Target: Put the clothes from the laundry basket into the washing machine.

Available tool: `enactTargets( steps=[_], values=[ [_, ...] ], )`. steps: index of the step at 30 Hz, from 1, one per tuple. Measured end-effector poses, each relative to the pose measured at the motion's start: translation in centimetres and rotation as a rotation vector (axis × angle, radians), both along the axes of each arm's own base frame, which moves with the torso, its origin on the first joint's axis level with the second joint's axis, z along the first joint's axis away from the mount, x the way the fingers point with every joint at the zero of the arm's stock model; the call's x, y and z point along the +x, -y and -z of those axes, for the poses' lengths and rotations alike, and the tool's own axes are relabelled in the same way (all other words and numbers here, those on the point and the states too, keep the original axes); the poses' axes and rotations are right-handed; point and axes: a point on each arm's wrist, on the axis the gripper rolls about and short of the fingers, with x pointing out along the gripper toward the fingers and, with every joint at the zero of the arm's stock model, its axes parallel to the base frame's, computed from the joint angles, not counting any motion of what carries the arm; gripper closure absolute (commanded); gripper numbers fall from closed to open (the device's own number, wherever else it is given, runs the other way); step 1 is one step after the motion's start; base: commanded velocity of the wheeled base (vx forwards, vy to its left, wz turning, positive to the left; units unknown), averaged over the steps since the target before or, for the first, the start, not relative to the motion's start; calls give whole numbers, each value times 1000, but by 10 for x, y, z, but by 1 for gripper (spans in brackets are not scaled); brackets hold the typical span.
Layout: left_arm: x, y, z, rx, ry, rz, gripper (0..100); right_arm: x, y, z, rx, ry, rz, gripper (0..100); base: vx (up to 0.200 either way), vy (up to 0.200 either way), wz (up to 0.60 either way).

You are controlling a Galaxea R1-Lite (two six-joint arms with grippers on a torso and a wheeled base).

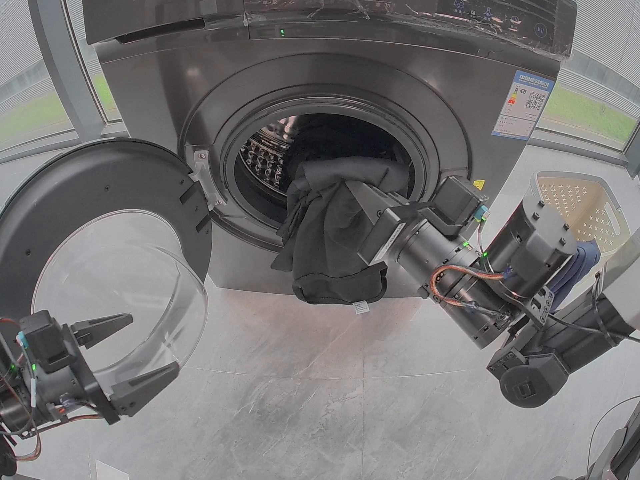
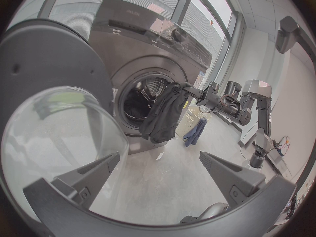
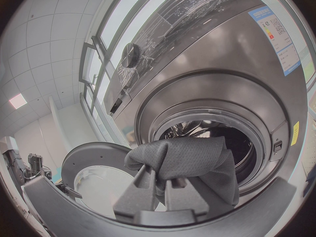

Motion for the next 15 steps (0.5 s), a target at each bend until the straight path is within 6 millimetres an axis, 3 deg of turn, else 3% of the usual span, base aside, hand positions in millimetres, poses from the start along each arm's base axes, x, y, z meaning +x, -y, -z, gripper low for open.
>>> enactTargets(
  steps=[15],
  values=[
    [86, 61, 6, 32, -107, 131, 0, 5, 0, 4, -16, 7, 35, 100, 0, 0, 0]
  ],
)
